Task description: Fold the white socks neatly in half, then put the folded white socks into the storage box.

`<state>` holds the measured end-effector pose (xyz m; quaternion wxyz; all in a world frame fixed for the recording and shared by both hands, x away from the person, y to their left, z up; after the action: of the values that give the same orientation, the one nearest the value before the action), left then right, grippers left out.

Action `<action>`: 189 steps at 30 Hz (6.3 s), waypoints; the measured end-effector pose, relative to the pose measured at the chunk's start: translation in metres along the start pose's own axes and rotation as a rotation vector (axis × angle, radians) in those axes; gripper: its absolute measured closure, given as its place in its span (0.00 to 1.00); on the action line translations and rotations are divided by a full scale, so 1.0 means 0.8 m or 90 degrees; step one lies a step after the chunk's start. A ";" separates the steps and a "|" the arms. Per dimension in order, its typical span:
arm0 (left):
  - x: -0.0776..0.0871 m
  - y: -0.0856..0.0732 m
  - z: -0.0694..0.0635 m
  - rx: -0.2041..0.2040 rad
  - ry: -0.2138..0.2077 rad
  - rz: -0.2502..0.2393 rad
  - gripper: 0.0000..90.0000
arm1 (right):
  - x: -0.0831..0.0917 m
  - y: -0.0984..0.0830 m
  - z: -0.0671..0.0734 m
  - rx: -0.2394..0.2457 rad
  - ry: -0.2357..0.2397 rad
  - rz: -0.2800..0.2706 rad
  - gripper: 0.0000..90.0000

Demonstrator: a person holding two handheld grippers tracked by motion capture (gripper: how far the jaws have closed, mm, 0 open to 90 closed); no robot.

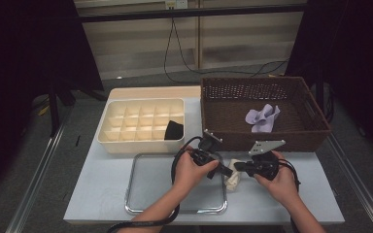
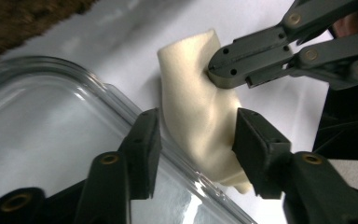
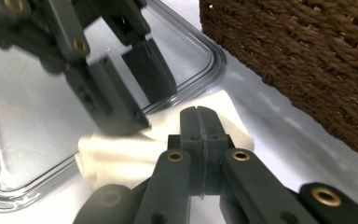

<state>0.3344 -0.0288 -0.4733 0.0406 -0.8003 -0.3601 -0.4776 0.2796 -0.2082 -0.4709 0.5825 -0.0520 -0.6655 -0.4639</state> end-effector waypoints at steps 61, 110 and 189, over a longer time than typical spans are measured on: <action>0.117 -0.025 0.024 0.021 0.027 -0.013 0.77 | 0.003 -0.004 -0.002 -0.045 -0.011 -0.015 0.34; 0.254 -0.050 0.098 0.116 0.117 -0.077 0.76 | -0.002 -0.003 -0.003 -0.032 0.034 -0.015 0.08; 0.257 -0.055 0.158 0.167 0.227 -0.037 0.63 | -0.010 0.000 0.004 -0.010 0.054 -0.006 0.08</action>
<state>0.4585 0.1660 -0.3905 0.1940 -0.6801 -0.4293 -0.5617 0.2797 -0.2024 -0.4768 0.6079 -0.0336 -0.6365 -0.4734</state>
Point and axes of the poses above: each handheld gripper's, and its own axes: x roughly backward along the jaws, y roughly out of its top, z roughly to its left, the point moved 2 cm from there along -x, roughly forward along the jaws, and after that the axes turned 13 degrees about z, right-handed, at the moved point
